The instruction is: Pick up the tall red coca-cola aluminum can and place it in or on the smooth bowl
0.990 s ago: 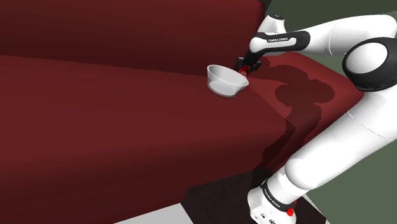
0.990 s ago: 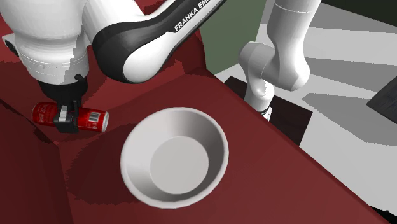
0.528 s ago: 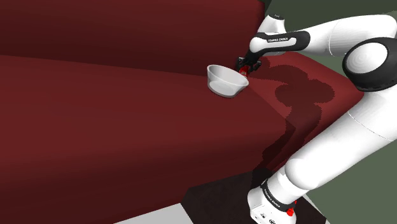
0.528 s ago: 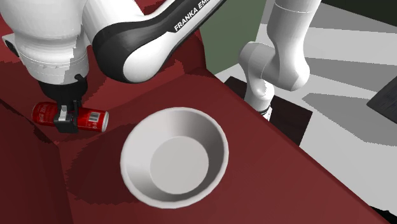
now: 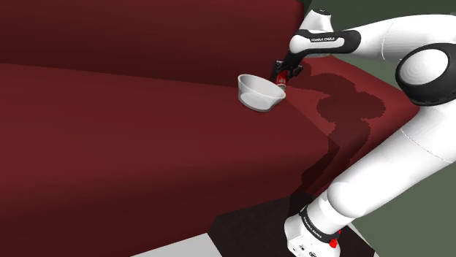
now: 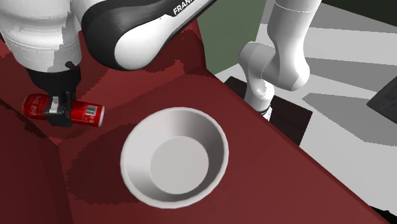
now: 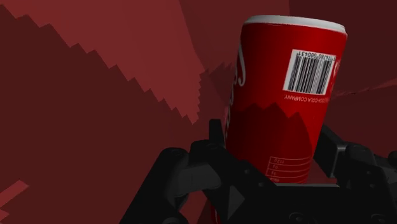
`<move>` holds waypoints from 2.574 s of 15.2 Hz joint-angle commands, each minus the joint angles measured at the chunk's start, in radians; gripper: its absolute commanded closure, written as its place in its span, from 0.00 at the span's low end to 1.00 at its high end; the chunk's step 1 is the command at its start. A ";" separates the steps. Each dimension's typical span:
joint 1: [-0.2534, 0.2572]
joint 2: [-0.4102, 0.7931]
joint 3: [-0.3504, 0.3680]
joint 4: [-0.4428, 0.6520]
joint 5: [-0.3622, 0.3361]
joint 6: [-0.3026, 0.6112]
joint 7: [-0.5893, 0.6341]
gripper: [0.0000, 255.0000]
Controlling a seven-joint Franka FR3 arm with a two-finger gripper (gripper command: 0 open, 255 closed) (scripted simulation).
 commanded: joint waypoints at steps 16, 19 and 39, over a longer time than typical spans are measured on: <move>0.007 -0.004 0.006 0.224 0.026 -0.224 -0.046 1.00; 0.007 0.003 0.007 0.272 0.032 -0.265 -0.055 1.00; 0.119 -0.262 0.204 0.096 -0.068 -0.428 0.239 1.00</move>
